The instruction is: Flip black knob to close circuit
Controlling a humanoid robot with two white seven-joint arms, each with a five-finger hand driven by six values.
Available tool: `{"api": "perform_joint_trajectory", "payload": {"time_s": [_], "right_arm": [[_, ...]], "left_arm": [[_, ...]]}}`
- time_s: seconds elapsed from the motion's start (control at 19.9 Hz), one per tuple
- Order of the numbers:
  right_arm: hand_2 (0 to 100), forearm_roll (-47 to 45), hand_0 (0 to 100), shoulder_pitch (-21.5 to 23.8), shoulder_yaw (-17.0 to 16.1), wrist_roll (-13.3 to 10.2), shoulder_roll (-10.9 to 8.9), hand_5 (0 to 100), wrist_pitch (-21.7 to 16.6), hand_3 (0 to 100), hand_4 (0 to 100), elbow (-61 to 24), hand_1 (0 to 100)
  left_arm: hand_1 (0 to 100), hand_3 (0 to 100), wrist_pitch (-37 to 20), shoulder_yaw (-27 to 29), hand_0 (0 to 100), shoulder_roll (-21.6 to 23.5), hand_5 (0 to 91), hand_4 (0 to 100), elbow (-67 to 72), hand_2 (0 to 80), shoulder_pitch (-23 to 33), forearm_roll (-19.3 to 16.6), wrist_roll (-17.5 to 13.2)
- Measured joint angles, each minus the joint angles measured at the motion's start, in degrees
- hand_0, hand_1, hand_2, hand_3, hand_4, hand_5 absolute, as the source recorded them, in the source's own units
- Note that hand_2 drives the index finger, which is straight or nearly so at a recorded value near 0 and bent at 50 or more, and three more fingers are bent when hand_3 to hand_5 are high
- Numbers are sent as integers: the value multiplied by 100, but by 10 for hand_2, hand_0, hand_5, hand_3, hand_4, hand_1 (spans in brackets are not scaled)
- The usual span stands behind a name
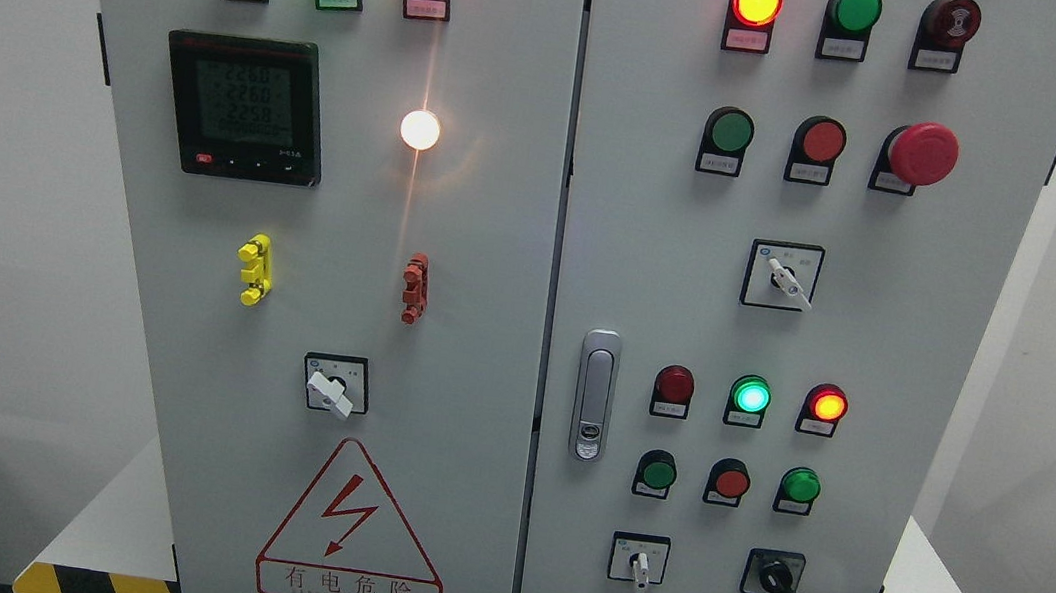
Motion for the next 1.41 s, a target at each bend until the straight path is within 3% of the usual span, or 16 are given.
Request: {"api": "perform_joint_trajectory", "payload": {"time_s": [0.7, 1.41], "right_arm": [[874, -11, 0, 24, 10, 16, 21, 1000, -36, 1000, 916, -49, 0], [868, -2, 0, 165, 315, -128, 44, 998, -11, 1000, 915, -130, 0]], "left_arm": [[556, 0, 0, 0, 120, 0, 0, 0, 0, 0, 0, 0, 0], [556, 0, 0, 0, 120, 0, 0, 0, 0, 0, 0, 0, 0]]}}
